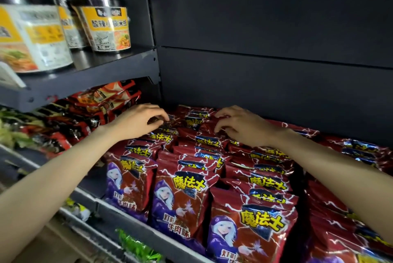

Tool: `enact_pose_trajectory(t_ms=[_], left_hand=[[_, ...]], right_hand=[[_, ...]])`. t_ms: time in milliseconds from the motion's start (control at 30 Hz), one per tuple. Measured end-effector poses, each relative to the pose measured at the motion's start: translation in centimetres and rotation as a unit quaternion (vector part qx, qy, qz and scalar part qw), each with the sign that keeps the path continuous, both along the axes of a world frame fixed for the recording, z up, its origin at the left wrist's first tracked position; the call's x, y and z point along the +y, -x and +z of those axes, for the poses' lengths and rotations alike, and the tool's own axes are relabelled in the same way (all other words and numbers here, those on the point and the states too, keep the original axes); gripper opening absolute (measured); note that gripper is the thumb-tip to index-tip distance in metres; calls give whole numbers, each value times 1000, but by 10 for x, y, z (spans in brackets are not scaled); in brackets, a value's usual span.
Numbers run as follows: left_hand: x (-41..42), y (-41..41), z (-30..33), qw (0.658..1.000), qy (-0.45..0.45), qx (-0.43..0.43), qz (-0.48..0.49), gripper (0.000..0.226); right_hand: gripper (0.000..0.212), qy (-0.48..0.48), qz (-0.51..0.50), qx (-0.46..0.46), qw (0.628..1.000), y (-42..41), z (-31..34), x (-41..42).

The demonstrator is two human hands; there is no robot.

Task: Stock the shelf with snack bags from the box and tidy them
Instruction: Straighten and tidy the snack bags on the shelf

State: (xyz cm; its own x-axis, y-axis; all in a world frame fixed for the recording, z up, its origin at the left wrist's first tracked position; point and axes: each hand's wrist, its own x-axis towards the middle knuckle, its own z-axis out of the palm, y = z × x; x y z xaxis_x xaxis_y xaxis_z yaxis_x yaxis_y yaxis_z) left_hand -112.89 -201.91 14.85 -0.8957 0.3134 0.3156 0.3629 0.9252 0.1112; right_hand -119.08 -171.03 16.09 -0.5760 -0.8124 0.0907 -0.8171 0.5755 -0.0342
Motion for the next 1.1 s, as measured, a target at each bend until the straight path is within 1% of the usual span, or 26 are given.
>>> enact_pose_trajectory(t_ms=[67,133,200,300,367,433,467,567,667,733,867,967,1100], left_hand=[[-11,-1,-4,999,-11,-29,13,21],[-22,4,-7,998,-7,-57,21,25],[-28,14,-8,996,14,-88,25,32],[-27,32,-7,992,18,-120,15,42],[-28,44,-5,992,15,-125,10,43],[-30,52,-3,991,49,-122,-2,41],[-32,54,-1,992,50,-113,-12,38],[-34,52,2,995,9,-90,-43,31],[-33,50,-2,994,14,-81,-71,19],[-32,49,-5,993,-3,-86,-83,16],[-21,50,-8,992,-17,-69,-100,16],[-14,53,-7,992,-21,-70,-99,16],[-13,59,0,989,56,-94,-103,30]], right_hand=[[27,44,11,37,998,-3,1,-12],[27,72,13,69,995,-6,1,-25],[29,64,3,89,994,-7,3,-34],[27,28,-45,72,996,-2,7,-34],[20,37,-66,49,996,2,8,-26],[15,51,-75,17,996,4,7,-17],[15,46,-76,2,996,4,6,-14],[23,17,-80,-9,997,-1,4,-12],[28,12,-87,-7,996,-5,4,-14],[33,9,-94,-22,995,-8,5,-16],[34,-1,-101,-36,994,-12,3,-16],[34,-15,-100,-15,995,-15,3,-18],[36,-53,-97,25,994,-16,5,-22]])
